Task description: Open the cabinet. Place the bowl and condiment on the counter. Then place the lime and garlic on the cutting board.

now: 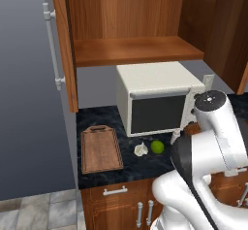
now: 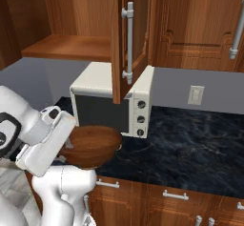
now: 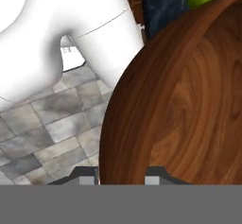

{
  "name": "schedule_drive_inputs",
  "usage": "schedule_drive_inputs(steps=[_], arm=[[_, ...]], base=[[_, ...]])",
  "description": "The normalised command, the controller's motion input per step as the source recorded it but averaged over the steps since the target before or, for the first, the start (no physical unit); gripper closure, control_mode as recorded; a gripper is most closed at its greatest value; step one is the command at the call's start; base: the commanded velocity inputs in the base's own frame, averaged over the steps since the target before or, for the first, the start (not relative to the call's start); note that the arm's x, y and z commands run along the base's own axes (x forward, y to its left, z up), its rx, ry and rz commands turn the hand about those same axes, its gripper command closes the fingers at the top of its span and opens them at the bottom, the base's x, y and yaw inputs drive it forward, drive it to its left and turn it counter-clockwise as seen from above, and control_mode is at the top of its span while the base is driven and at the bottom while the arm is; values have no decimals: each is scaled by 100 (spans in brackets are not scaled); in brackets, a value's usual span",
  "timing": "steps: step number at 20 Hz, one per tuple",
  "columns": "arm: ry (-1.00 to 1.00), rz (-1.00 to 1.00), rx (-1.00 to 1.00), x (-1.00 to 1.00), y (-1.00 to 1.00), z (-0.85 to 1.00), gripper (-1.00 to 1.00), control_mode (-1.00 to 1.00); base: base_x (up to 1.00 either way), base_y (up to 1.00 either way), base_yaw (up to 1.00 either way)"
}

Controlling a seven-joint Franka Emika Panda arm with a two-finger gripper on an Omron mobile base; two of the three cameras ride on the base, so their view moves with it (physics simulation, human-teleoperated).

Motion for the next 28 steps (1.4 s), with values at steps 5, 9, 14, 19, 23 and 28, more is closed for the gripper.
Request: schedule_drive_inputs(steps=[5, 9, 14, 19, 23, 28], arm=[[0, 15, 0, 0, -91, -44, 100, -100], [0, 17, 0, -2, -88, -41, 100, -100], [-15, 28, 0, -18, -71, -36, 100, -100], [-29, 37, 0, -61, -64, -16, 100, -100], [-30, 37, 0, -70, -56, -10, 100, -100], [-21, 28, 0, -1, -51, -16, 100, -100]], base=[[0, 0, 0], [0, 0, 0], [0, 0, 0], [0, 0, 0], [0, 0, 0], [0, 0, 0]])
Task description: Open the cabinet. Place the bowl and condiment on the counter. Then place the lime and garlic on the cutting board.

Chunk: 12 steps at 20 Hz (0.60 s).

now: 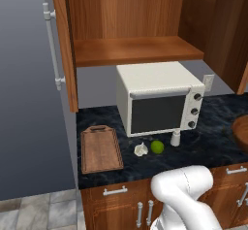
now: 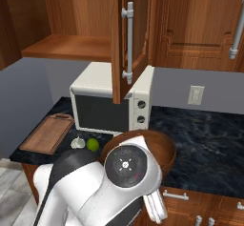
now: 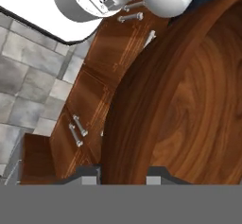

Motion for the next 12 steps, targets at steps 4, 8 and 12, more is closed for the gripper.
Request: schedule_drive_inputs(steps=[4, 8, 12], arm=[[-10, 15, 0, 47, -18, -28, 100, -100], [0, 7, 0, 73, 0, -56, 100, -100], [0, 2, 0, 68, 0, -61, 100, -100]], base=[[0, 0, 0], [0, 0, 0], [0, 0, 0]])
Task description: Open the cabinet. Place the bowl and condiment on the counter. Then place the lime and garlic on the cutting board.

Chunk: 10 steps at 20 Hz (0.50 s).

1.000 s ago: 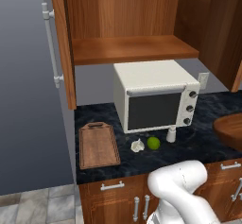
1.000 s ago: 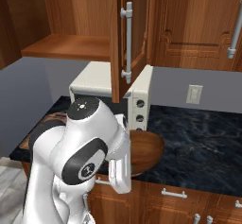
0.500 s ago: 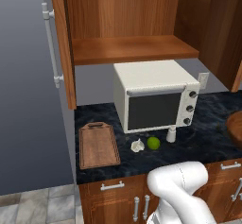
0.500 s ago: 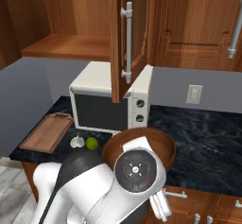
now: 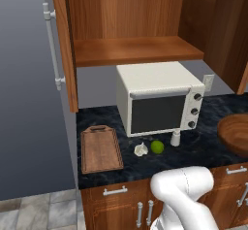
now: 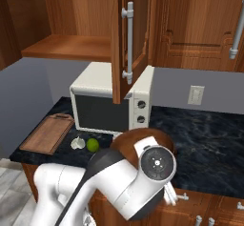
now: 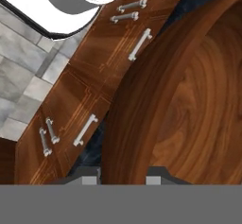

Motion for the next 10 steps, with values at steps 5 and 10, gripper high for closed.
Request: schedule_drive_inputs(steps=[5, 10], arm=[[0, 0, 0, 44, 0, -57, 100, -100], [0, 0, 0, 50, -1, -47, 100, -100]], base=[[0, 0, 0], [0, 0, 0]])
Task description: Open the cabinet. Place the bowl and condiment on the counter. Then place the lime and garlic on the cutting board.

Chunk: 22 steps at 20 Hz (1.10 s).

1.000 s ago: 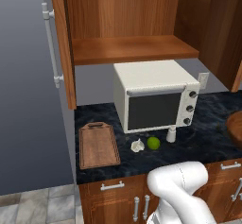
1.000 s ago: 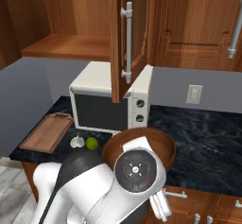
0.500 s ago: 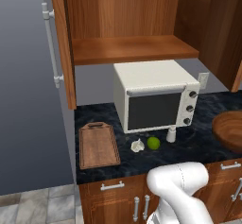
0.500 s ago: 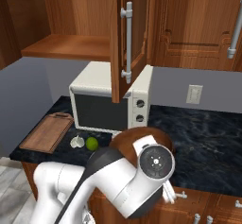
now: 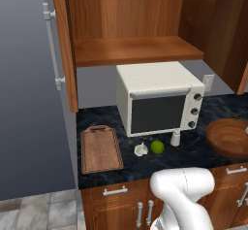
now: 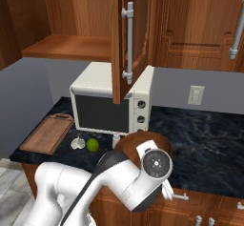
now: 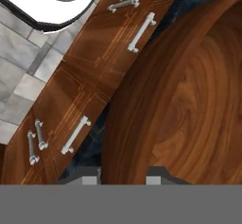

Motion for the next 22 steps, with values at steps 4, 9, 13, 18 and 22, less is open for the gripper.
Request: schedule_drive_inputs(steps=[4, 9, 13, 18, 22], arm=[[0, 0, 0, 67, 0, -36, 100, -100], [0, 0, 0, 56, -5, -39, 100, -100], [0, 0, 0, 40, -18, -34, 100, -100], [0, 0, 0, 41, -18, -35, 100, -100], [0, 0, 0, 26, -5, -5, 100, -100]], base=[[0, 0, 0], [0, 0, 0], [0, 0, 0], [0, 0, 0], [0, 0, 0]])
